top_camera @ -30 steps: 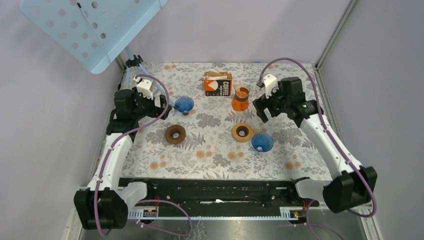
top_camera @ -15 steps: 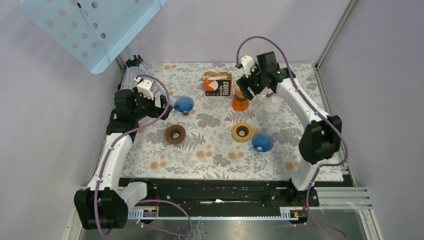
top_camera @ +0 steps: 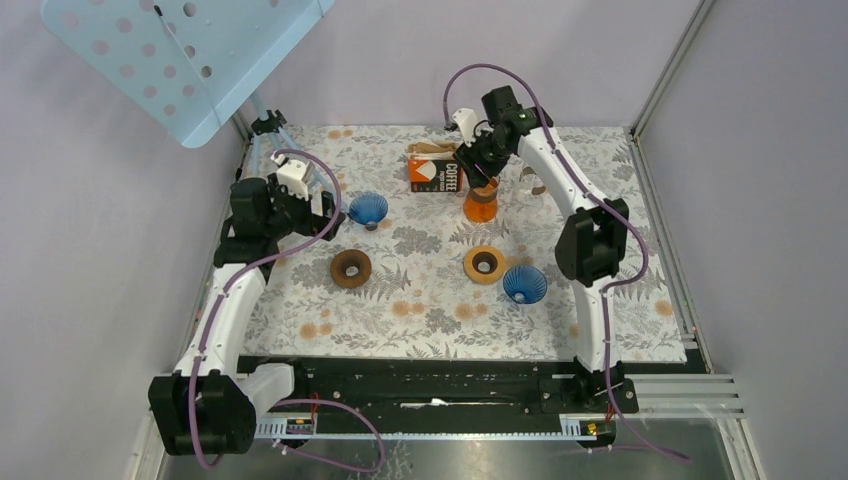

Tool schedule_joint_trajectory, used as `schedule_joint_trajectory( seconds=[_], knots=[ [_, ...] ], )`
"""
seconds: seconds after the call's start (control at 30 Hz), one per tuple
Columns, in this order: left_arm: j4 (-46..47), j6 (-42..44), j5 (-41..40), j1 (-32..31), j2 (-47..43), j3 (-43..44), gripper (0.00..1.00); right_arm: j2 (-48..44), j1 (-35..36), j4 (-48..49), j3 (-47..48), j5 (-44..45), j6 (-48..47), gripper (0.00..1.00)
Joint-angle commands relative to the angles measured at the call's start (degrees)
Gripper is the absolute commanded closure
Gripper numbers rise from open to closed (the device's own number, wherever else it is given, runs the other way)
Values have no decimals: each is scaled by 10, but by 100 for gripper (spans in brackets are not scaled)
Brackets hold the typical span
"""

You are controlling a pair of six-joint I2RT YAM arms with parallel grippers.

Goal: Place the coffee filter in the dripper
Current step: Move the coffee server to the center of the board.

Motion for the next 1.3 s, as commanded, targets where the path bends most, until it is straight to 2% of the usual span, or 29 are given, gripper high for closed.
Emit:
schedule_joint_trajectory(
  seconds=[0.0,0.23,0.5,0.7,1.0,1.27],
  knots=[
    [29,15,16,3,2,12,1,30,9,-58,49,-16,-9,41],
    [27,19,14,2,6,11,1,36,18,-50,22,-9,-9,50],
    [25,19,13,0,7,7,1,1,34,-11,-52,23,6,84],
    [18,13,1,-1,5,15,1,-51,53,19,-129,29,14,98],
    [18,-8,-19,-1,17,20,1,-171,139,131,-307,43,43,100],
    [18,-11,-36,-1,18,19,1,-199,216,131,-352,42,48,100]
  ],
)
